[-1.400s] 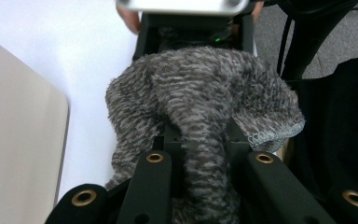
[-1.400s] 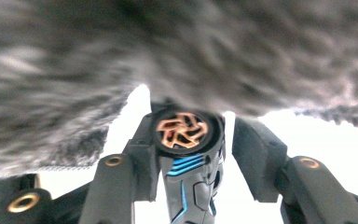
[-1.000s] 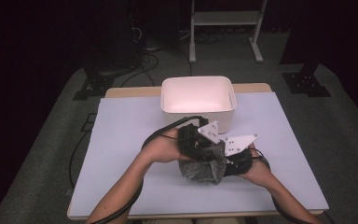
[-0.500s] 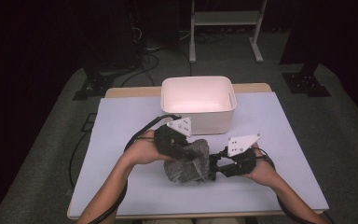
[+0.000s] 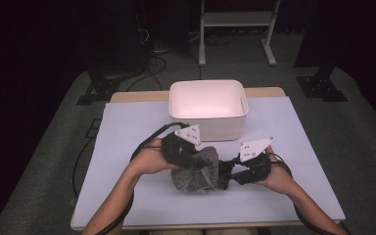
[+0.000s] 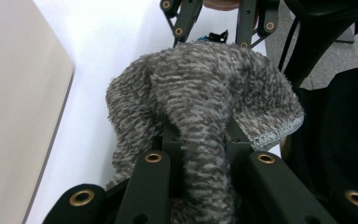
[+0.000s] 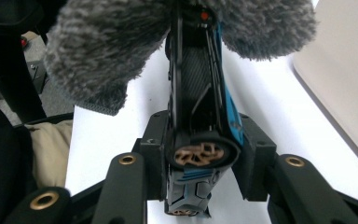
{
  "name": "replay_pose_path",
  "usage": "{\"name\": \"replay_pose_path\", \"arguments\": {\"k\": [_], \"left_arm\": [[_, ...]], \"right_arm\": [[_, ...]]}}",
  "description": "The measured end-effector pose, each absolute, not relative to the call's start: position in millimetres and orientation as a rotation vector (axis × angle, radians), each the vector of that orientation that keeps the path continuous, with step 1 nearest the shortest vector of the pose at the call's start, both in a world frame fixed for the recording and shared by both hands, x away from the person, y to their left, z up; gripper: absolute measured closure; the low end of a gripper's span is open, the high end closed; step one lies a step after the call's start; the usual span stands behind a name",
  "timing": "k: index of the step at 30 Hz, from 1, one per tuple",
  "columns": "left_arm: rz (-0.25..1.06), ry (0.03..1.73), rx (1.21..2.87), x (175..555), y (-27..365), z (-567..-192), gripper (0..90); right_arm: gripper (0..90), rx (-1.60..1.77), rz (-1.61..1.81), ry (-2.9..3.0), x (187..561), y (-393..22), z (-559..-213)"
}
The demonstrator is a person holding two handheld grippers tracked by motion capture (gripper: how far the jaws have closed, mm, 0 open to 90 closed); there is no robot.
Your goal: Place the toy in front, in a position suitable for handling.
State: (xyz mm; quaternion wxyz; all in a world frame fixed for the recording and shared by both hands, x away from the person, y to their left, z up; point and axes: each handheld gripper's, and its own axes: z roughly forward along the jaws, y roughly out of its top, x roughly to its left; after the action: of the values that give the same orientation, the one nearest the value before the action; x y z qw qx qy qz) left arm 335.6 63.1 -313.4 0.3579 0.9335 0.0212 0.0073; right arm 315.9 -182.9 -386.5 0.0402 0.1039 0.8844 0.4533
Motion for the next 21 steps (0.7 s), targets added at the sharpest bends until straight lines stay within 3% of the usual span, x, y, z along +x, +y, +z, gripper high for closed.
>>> {"name": "replay_pose_path", "arguments": {"k": [11, 21], "left_arm": [[0.015, -0.002, 2.399, 333.5, 40.5, -313.0, 76.3], [0.042, 0.022, 2.392, 334.3, 48.4, -310.9, 76.3]], "right_arm": [[55.0, 0.337, 1.248, 2.799, 317.1, -183.7, -373.3], [61.2, 0.296, 1.120, 2.803, 313.2, -177.5, -367.3]]}}
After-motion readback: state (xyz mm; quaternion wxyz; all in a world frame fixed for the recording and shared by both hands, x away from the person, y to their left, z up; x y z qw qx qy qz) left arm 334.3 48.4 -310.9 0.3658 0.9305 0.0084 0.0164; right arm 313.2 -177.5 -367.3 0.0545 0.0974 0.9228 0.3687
